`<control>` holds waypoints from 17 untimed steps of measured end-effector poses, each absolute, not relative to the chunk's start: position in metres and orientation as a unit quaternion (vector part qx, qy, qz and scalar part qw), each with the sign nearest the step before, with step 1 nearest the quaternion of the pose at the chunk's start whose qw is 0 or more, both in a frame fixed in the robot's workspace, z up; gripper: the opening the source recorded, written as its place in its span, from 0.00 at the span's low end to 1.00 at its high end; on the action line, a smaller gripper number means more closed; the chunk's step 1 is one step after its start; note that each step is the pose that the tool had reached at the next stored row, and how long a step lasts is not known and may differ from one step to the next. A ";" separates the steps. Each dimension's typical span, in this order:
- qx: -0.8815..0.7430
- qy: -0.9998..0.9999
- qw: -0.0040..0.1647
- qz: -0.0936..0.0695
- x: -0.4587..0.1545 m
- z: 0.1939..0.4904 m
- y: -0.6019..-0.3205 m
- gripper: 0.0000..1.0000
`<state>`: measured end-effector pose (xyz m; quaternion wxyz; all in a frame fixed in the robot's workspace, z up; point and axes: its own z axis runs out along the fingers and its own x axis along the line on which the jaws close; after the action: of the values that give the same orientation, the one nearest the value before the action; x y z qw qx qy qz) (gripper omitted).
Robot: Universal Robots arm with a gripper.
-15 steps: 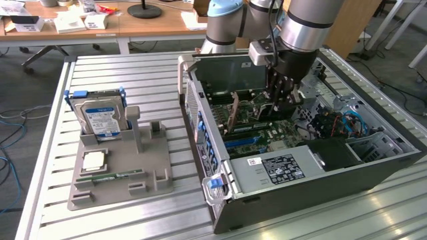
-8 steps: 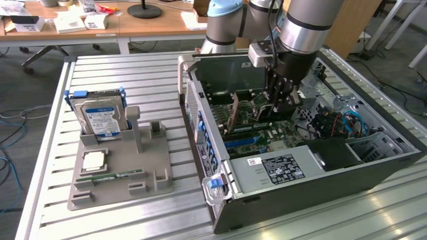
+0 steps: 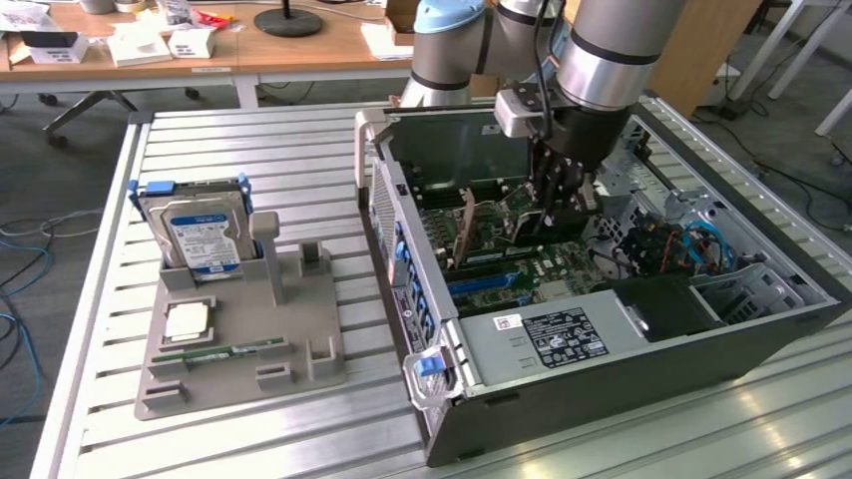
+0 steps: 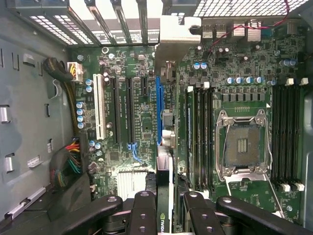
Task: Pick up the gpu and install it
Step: 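Insert the gpu into the slot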
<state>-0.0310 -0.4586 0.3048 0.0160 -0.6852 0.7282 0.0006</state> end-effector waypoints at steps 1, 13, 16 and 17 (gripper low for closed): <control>-0.685 0.728 0.016 0.001 -0.031 0.305 -0.459 0.26; -0.685 0.728 0.016 0.001 -0.031 0.299 -0.459 0.26; -0.685 0.728 0.016 0.001 -0.031 0.296 -0.459 0.26; -0.685 0.728 0.016 0.001 -0.031 0.296 -0.459 0.26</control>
<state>-0.0310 -0.4586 0.2955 0.0161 -0.6852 0.7282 0.0006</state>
